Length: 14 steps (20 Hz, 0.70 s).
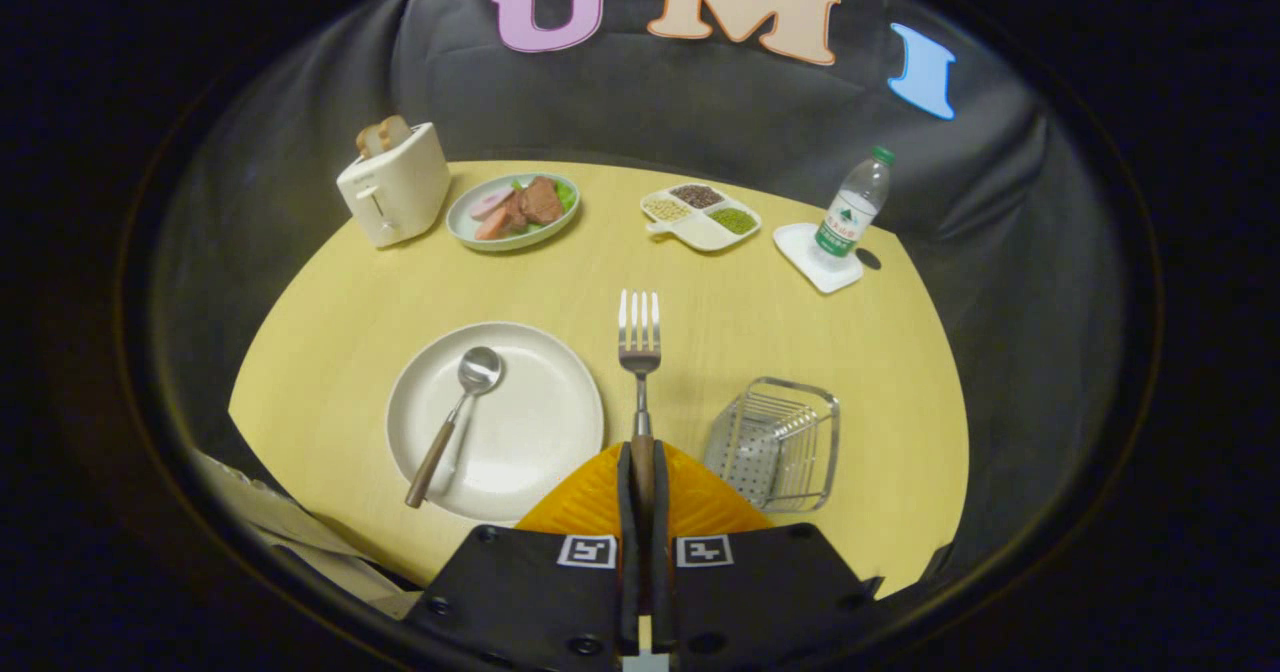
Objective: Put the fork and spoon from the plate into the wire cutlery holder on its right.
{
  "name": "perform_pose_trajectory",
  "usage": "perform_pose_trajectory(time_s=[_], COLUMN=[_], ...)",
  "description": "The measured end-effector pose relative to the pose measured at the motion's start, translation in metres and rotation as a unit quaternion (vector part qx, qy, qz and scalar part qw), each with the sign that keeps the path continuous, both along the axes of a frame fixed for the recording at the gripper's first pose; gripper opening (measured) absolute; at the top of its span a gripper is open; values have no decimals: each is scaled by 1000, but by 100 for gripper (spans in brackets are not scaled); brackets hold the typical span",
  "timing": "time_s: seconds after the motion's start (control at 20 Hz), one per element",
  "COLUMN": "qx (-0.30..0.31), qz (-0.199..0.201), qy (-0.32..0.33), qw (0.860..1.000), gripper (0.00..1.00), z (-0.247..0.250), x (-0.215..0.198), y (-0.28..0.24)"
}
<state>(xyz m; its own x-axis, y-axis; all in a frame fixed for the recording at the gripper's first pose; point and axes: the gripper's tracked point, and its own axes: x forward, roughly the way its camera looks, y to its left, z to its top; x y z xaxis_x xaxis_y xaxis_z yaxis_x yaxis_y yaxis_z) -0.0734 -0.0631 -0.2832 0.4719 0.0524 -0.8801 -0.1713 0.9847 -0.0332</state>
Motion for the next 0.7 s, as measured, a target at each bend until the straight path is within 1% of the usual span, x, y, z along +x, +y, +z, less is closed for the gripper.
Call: perform_pose_trajectory(time_s=[0.7], qx=[-36], qz=[-21], qy=[18], qw=[999], gripper=[8], z=[15], x=[-24], y=[-62])
